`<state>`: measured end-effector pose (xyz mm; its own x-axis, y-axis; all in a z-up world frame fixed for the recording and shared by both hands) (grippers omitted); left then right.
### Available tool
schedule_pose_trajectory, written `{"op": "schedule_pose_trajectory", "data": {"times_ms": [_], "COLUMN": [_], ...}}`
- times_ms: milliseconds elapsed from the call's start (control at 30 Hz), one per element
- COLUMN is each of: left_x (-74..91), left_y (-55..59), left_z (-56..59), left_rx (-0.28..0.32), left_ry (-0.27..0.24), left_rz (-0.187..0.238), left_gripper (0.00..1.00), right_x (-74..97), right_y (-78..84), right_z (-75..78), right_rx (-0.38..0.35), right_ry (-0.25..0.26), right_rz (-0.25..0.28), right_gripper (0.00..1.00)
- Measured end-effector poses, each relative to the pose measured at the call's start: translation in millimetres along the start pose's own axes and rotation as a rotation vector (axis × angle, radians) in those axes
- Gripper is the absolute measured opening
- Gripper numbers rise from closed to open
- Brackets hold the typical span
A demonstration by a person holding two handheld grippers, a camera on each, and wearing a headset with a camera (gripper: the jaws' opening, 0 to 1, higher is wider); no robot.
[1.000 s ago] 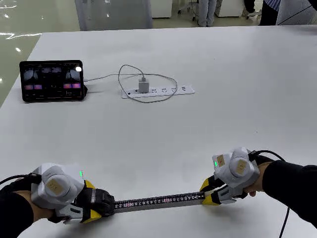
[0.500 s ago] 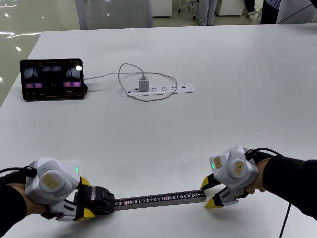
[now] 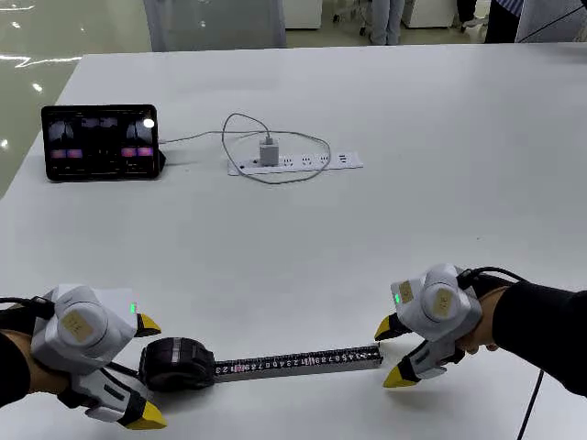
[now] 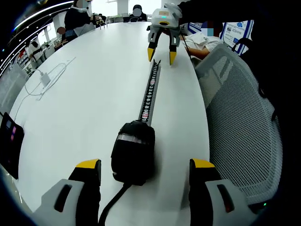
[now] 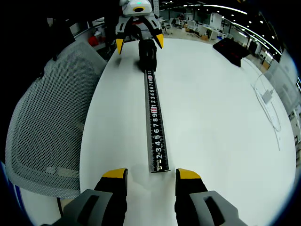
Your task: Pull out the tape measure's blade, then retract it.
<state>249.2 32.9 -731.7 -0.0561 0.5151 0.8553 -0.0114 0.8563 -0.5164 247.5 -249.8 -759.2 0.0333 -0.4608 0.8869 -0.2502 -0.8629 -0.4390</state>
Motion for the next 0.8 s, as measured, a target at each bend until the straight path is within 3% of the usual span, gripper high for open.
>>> {"op": "schedule_pose_trajectory", "data": {"times_ms": [233, 500, 800], "left_x": [0.4, 2.6, 2.0], "left_y": [0.5, 3.1, 9.0], "left_z": [6.3, 3.5, 5.8], "left_rx": [0.022, 0.092, 0.138], "left_ry": [0.019, -0.014, -0.064], "left_rz": [-0.012, 0.008, 0.034], "left_gripper": [0.83, 0.99, 0.99], "right_x": [1.1, 6.0, 8.5], "right_y": [2.7, 6.3, 14.6], "right_z": [-1.7, -0.1, -4.3], "right_rx": [-0.011, -0.049, -0.107], "right_ry": [-0.005, 0.008, 0.027], "right_rz": [-0.008, 0.014, 0.053], "right_gripper": [0.47, 0.56, 0.74]}}
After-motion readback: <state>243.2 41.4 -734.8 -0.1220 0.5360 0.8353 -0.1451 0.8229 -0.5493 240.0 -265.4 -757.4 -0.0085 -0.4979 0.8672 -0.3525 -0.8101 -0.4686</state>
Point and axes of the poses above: the centre of the closed fingertips' face, and the gripper's own axes: x roughly backward along the fingers, z roughly to its right, y roughly out of its underside, the point moved 1 cm from there along x, roughly backward along the fingers, and after that the axes turned 10 degrees about -x, right-handed, at the moved point
